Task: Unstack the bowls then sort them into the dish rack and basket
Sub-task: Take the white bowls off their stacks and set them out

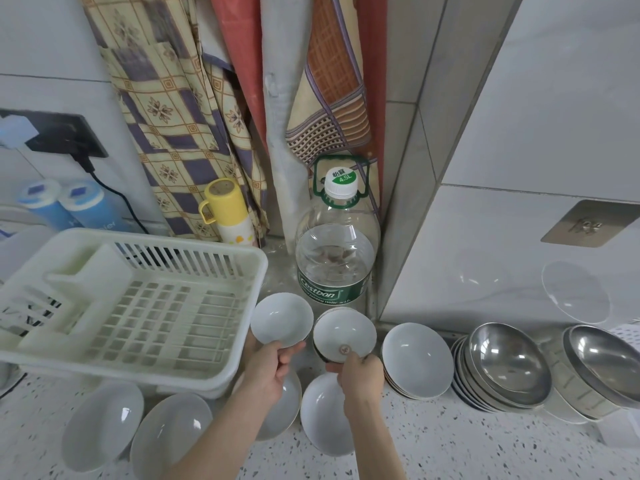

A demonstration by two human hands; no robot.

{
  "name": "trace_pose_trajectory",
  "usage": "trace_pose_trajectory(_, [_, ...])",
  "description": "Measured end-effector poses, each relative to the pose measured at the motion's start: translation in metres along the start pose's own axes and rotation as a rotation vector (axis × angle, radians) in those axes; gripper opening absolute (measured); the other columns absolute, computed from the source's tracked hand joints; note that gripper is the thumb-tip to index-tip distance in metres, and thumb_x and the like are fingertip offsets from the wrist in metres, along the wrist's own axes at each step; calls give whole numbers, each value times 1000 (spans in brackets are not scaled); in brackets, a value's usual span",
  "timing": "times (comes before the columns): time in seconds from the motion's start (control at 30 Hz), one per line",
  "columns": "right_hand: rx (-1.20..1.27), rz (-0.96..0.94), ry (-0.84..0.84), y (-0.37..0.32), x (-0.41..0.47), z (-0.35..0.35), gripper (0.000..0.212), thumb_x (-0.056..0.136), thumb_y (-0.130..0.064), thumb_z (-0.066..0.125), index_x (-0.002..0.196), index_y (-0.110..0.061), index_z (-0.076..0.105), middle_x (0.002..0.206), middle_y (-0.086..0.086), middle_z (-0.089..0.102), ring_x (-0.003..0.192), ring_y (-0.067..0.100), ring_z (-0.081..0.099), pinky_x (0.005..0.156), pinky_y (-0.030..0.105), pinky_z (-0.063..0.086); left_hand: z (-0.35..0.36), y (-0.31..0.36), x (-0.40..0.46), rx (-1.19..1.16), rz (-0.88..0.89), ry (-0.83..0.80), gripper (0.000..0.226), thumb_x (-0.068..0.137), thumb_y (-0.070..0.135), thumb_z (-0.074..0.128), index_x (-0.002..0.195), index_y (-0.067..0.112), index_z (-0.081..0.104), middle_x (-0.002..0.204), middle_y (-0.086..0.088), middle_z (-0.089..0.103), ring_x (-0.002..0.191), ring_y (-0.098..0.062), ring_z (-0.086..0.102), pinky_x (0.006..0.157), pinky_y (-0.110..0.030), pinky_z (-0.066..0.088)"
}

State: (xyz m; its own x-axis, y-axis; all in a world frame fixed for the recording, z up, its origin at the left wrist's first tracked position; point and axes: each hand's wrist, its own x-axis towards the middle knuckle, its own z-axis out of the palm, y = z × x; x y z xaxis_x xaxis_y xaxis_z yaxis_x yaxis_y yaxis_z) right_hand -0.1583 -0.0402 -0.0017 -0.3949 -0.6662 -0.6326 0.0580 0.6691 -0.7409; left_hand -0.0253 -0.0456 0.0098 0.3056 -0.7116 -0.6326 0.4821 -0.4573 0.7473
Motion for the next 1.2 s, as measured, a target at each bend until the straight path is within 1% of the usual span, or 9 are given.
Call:
trace_pose_trajectory(0.2, [9,-95,-5,2,-6,-4,18,96,-21,50,97,-5,57,88,17,74,70,25,52,70,38,49,6,3,-12,-73,-13,-28,51,90,-16,34,101,29,55,87,-23,67,65,-16,63,27,-13,16])
trace_pose_trajectory(0.37, [-33,-221,-22,-1,-20,-19,13,96,-18,46,94,-8,53,63,5,74,67,21,57,79,42,53,5,6,-18,-100,-6,-61,49,89,-15,36,104,27,56,76,-22,72,64,-15,53,26,-13,17])
trace_pose_trajectory(0.47, [-74,-315,-15,-5,-31,-31,14,98,-20,45,102,-11,54,59,3,72,63,16,61,80,41,54,3,5,-24,-85,16,-101,52,89,-16,34,109,28,54,91,-29,69,46,-7,58,27,-13,18])
trace_pose_trajectory(0.57, [-87,-377,12,-9,-41,-42,15,98,-21,45,103,-11,55,58,3,71,64,14,64,69,35,52,1,4,-32,-69,37,-165,53,89,-15,33,113,28,53,106,-34,64,41,-4,57,28,-13,19])
trace_pose_trajectory(0.67, [-94,-433,39,-9,-49,-52,15,97,-20,43,106,-16,55,58,3,71,55,-4,62,55,25,41,-3,2,-43,-58,54,-204,55,90,-16,32,120,26,51,123,-37,58,46,-7,64,28,-13,18])
trace_pose_trajectory(0.77, [-82,-447,60,-7,-57,-60,22,94,-15,41,110,-24,54,57,2,71,54,-6,61,55,25,42,-10,1,-57,-58,50,-235,57,90,-17,30,128,21,47,130,-40,51,52,-9,68,27,-13,18])
trace_pose_trajectory(0.87, [30,-430,36,0,-68,-66,25,90,-13,41,103,-28,57,57,3,71,47,3,59,61,31,50,-21,-2,-73,-56,34,-274,59,90,-17,33,135,20,45,125,-39,55,59,-13,71,26,-13,19])
trace_pose_trajectory(1.03, [396,-285,11,19,-90,-66,20,85,1,38,85,-4,58,56,17,67,35,6,40,38,19,33,-54,-19,-94,-21,-3,-338,57,91,-12,38,138,20,43,104,-32,66,49,-8,64,25,-13,22])
trace_pose_trajectory(1.2, [509,-217,24,36,-116,-58,17,83,4,39,71,-6,47,50,14,63,34,9,26,36,19,26,-84,-30,-113,17,-4,-406,55,91,-10,42,130,29,49,106,-33,68,39,-5,56,25,-13,22])
